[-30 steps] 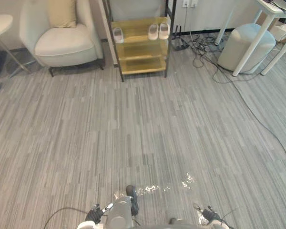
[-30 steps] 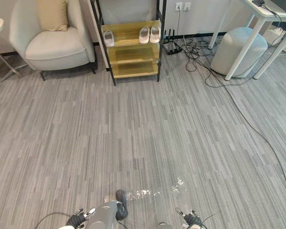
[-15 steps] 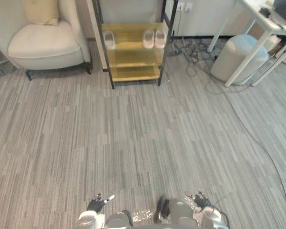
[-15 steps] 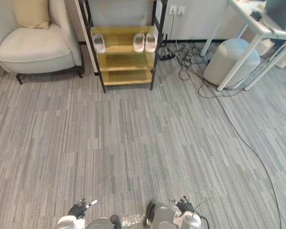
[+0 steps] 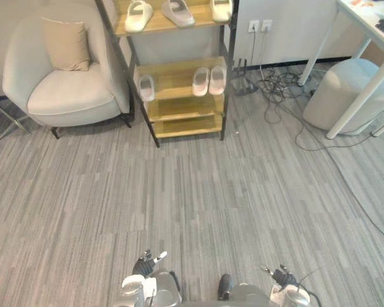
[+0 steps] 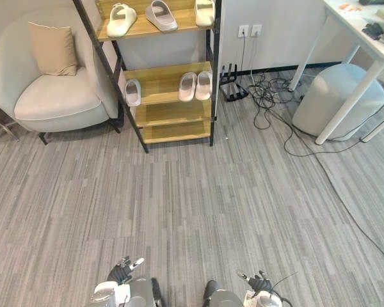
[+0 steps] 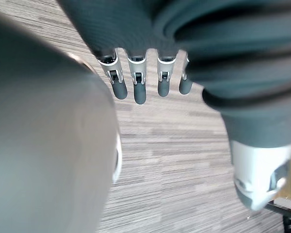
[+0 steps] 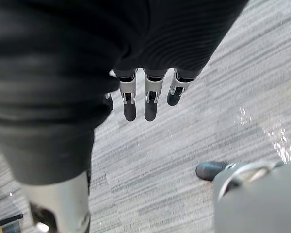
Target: Organize the slippers on the shoe rack
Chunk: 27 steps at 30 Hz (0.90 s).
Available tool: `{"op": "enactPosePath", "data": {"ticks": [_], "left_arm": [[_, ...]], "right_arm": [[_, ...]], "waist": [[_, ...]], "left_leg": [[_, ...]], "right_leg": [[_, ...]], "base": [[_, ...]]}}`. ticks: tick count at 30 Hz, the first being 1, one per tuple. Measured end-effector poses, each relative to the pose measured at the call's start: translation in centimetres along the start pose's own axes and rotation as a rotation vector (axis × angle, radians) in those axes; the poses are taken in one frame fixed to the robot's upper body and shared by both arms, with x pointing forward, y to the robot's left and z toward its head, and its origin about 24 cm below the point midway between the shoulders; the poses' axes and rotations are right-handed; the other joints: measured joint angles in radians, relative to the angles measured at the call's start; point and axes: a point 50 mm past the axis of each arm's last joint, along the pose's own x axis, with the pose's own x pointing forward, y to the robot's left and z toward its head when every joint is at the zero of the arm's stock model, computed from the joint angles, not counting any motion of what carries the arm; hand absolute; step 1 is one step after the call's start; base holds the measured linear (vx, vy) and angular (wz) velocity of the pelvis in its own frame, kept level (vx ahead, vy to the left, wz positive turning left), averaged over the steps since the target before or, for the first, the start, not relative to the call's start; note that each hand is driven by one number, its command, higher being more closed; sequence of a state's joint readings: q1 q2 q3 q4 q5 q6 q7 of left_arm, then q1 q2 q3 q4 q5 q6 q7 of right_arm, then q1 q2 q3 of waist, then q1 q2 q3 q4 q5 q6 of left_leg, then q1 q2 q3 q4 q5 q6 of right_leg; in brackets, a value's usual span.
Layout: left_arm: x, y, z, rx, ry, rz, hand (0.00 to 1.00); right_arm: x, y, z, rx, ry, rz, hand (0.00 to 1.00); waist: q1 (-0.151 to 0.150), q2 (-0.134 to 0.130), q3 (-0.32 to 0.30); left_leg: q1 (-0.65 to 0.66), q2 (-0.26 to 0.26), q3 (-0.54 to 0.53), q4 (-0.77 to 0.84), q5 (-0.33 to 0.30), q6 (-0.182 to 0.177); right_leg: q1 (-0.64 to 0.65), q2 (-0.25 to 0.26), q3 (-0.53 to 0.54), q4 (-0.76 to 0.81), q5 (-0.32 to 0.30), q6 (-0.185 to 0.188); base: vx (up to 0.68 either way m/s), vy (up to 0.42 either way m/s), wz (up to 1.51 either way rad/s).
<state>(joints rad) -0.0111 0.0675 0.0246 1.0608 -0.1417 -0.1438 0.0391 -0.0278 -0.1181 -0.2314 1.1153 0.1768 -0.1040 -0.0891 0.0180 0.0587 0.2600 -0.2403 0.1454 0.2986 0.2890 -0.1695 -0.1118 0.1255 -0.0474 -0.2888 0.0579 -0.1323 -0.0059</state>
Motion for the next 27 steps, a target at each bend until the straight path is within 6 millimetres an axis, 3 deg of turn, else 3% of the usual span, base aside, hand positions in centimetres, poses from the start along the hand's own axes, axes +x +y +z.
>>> {"op": "enactPosePath", "data": {"ticks": [2,3,4,5,6,8,10,11,12,14,15,17,18,19,20,21,22,24,27], "left_arm": [[0.0,0.0,0.1,-0.001,-0.003,0.000,0.00],[0.0,0.1,0.1,-0.002,-0.006,0.003,0.00],[0.1,0.6,0.3,-0.010,-0.011,0.016,0.00],[0.1,1.2,0.6,-0.011,-0.019,0.032,0.00],[0.2,1.6,1.0,-0.008,-0.030,0.039,0.00],[0.3,1.8,1.0,0.000,-0.025,0.043,0.00],[0.2,2.4,0.8,0.027,-0.009,0.052,0.00],[0.2,2.4,0.7,0.046,-0.002,0.048,0.00],[0.2,2.6,0.5,0.060,0.011,0.049,0.00],[0.0,2.8,0.0,0.061,0.030,0.055,0.00],[0.0,2.7,0.0,0.059,0.031,0.052,0.00],[0.1,2.3,0.0,0.055,0.031,0.045,0.00],[0.0,2.1,-0.1,0.057,0.035,0.039,0.00],[0.0,2.0,-0.3,0.060,0.039,0.036,0.00],[0.0,2.3,-0.4,0.064,0.045,0.041,0.00],[-0.2,2.4,-0.9,0.067,0.058,0.043,0.00],[-0.2,1.4,-1.2,0.043,0.068,0.027,0.00],[-0.2,0.7,-1.5,0.038,0.077,0.009,0.00],[-0.2,0.5,-1.6,0.036,0.081,0.003,0.00]], "right_arm": [[0.0,0.1,-0.1,-0.006,0.001,0.004,0.00],[-0.1,0.4,-0.2,-0.011,0.004,0.012,0.00],[-0.2,1.0,-0.4,-0.017,0.009,0.029,0.00],[-0.2,1.6,-0.6,-0.024,0.011,0.046,0.00],[-0.3,1.9,-0.6,-0.028,0.011,0.056,0.00],[-0.3,2.1,-0.6,-0.035,0.012,0.062,0.00],[-0.3,2.4,-0.7,-0.067,0.012,0.079,0.00],[-0.4,2.4,-0.8,-0.070,0.015,0.085,0.00],[-0.4,2.4,-1.0,-0.067,0.024,0.084,0.00],[-0.3,2.4,-0.6,-0.073,0.011,0.085,0.00],[-0.2,2.4,-0.3,-0.070,0.002,0.085,0.00],[-0.1,2.3,0.3,-0.068,-0.023,0.085,0.00],[0.0,2.2,0.9,-0.068,-0.048,0.084,0.00],[0.0,2.0,1.2,-0.071,-0.059,0.081,0.00],[-0.1,1.8,0.9,-0.073,-0.049,0.074,0.00],[-0.3,1.1,-0.1,-0.072,-0.022,0.059,0.00],[-0.1,0.4,0.3,-0.070,-0.026,0.039,0.00],[0.1,-0.4,0.8,-0.057,-0.039,0.013,0.00],[-0.1,-0.7,0.3,-0.033,-0.025,0.001,0.00]], "waist": [[0.024,0.002,-0.001],[0.038,-0.006,-0.003],[0.040,-0.029,-0.012],[0.038,-0.052,-0.020],[0.040,-0.068,-0.014],[0.044,-0.080,-0.019],[0.034,-0.100,-0.023],[0.027,-0.104,-0.020],[0.026,-0.107,-0.019],[0.020,-0.089,-0.010],[0.017,-0.079,-0.008],[0.009,-0.066,-0.004],[-0.006,-0.059,0.000],[-0.014,-0.062,-0.001],[-0.019,-0.064,-0.001],[-0.018,-0.094,-0.013],[-0.013,-0.049,-0.005],[-0.021,-0.015,-0.013],[-0.027,-0.007,-0.014]], "left_leg": [[0.016,-0.020,-0.008,-0.121,0.137,0.004],[0.033,-0.024,-0.008,-0.122,0.197,0.038],[0.023,-0.040,-0.015,-0.081,0.202,0.083],[-0.005,-0.051,-0.024,-0.004,0.154,0.110],[-0.016,-0.047,-0.020,0.067,0.102,0.113],[0.005,-0.034,0.008,0.146,0.025,0.123],[0.057,-0.051,0.020,0.160,-0.026,0.140],[0.097,-0.060,0.016,0.165,-0.055,0.151],[0.151,-0.072,0.013,0.140,-0.068,0.160],[0.255,-0.075,0.000,0.054,-0.069,0.161],[0.305,-0.070,-0.014,0.003,-0.067,0.157],[0.340,-0.057,-0.045,-0.034,-0.066,0.156],[0.353,-0.044,-0.068,-0.050,-0.066,0.156],[0.367,-0.036,-0.086,-0.064,-0.066,0.147],[0.382,-0.037,-0.096,-0.067,-0.072,0.101],[0.415,-0.049,-0.119,-0.068,-0.103,0.033],[0.443,-0.007,-0.134,-0.071,-0.123,0.003],[0.444,0.030,-0.152,-0.059,-0.098,-0.034],[0.361,0.079,-0.175,0.143,-0.059,-0.105]], "right_leg": [[0.028,-0.003,0.032,-0.018,-0.017,0.032],[0.048,-0.006,0.054,-0.028,-0.028,0.050],[0.055,-0.026,0.069,-0.028,-0.046,0.071],[0.063,-0.043,0.075,-0.013,-0.065,0.086],[0.050,-0.055,0.084,0.047,-0.091,0.101],[-0.063,-0.095,0.119,0.358,-0.137,0.144],[-0.176,-0.149,0.140,0.656,-0.112,0.235],[-0.216,-0.168,0.119,0.782,-0.113,0.237],[-0.236,-0.182,0.084,0.838,-0.133,0.199],[-0.264,-0.164,0.006,0.797,-0.177,0.124],[-0.303,-0.139,-0.033,0.710,-0.198,0.086],[-0.358,-0.101,-0.034,0.542,-0.184,0.056],[-0.391,-0.082,-0.020,0.446,-0.148,0.047],[-0.409,-0.063,0.008,0.316,-0.062,0.060],[-0.407,-0.059,0.035,0.199,0.033,0.061],[-0.400,-0.073,0.073,0.143,0.230,0.048],[-0.407,-0.050,0.055,0.226,0.211,0.003],[-0.407,-0.039,0.027,0.284,0.114,-0.014],[-0.366,-0.033,-0.015,0.316,0.030,-0.029]], "base": [[0.38,0.161,-0.46],[0.42,0.153,-0.57],[0.44,0.145,-0.35],[0.47,0.147,-0.19],[0.45,0.173,-0.23],[0.43,0.211,-0.31],[0.43,0.213,-0.03],[0.45,0.160,0.12],[0.47,0.102,0.13],[0.52,0.048,0.21],[0.40,-0.020,0.29],[0.41,-0.101,0.49],[0.43,-0.146,0.76],[0.45,-0.176,0.80],[0.46,-0.198,0.86],[0.57,-0.269,0.68],[0.45,-0.223,0.56],[0.40,-0.235,0.37],[0.37,-0.247,0.42]]}}
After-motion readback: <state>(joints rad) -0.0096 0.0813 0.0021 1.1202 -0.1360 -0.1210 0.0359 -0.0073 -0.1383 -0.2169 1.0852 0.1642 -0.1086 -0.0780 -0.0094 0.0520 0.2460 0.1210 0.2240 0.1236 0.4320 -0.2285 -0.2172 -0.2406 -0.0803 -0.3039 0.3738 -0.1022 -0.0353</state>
